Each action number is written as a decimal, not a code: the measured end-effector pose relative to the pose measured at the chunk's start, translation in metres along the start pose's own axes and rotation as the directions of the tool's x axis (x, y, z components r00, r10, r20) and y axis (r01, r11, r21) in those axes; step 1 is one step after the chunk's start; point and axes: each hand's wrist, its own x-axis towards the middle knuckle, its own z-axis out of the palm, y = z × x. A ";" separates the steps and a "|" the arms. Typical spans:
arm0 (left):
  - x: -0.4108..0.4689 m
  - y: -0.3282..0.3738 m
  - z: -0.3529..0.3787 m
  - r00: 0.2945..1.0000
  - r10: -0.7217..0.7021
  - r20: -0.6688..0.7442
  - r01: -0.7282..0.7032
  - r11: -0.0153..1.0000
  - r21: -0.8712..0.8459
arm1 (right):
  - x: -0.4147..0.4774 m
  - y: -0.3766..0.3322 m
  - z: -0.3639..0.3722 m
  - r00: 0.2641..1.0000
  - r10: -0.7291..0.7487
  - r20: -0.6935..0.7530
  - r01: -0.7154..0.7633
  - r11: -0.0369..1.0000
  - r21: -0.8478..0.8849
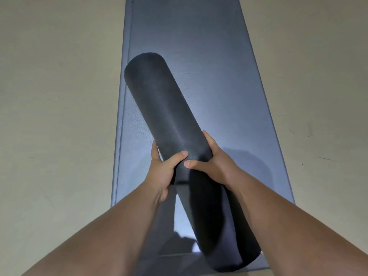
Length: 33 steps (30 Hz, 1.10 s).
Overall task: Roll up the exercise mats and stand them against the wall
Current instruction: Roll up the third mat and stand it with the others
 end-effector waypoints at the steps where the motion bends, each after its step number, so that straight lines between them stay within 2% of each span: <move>1: -0.006 0.010 0.002 1.000 0.011 0.001 -0.011 1.000 0.021 | -0.006 -0.008 -0.001 1.000 -0.008 -0.012 0.008 1.000 0.024; 5: -0.056 0.076 0.010 0.998 0.025 0.049 -0.029 0.997 0.078 | -0.048 -0.075 -0.011 0.998 -0.042 -0.040 0.045 0.996 0.078; 8: -0.117 0.155 0.019 0.995 0.080 0.059 -0.084 0.994 0.068 | -0.094 -0.159 -0.022 0.998 -0.048 -0.049 0.053 0.994 0.095; 12: -0.229 0.295 0.017 0.985 0.161 0.060 -0.164 0.986 0.040 | -0.180 -0.317 -0.036 0.998 -0.059 -0.024 0.062 0.988 0.141; 18: -0.396 0.502 -0.027 0.949 0.306 0.075 -0.312 0.947 0.078 | -0.301 -0.550 -0.017 0.975 -0.218 0.038 0.195 0.929 0.315; 22: -0.476 0.626 -0.076 0.924 0.368 0.105 -0.378 0.919 0.113 | -0.354 -0.681 0.012 0.944 -0.316 0.094 0.255 0.881 0.399; 27: -0.510 0.735 -0.118 0.892 0.437 0.118 -0.451 0.880 0.148 | -0.373 -0.797 0.043 0.904 -0.420 0.082 0.341 0.822 0.456; 33: -0.483 0.835 -0.154 0.839 0.526 0.136 -0.543 0.821 0.176 | -0.320 -0.888 0.069 0.853 -0.518 0.065 0.413 0.745 0.523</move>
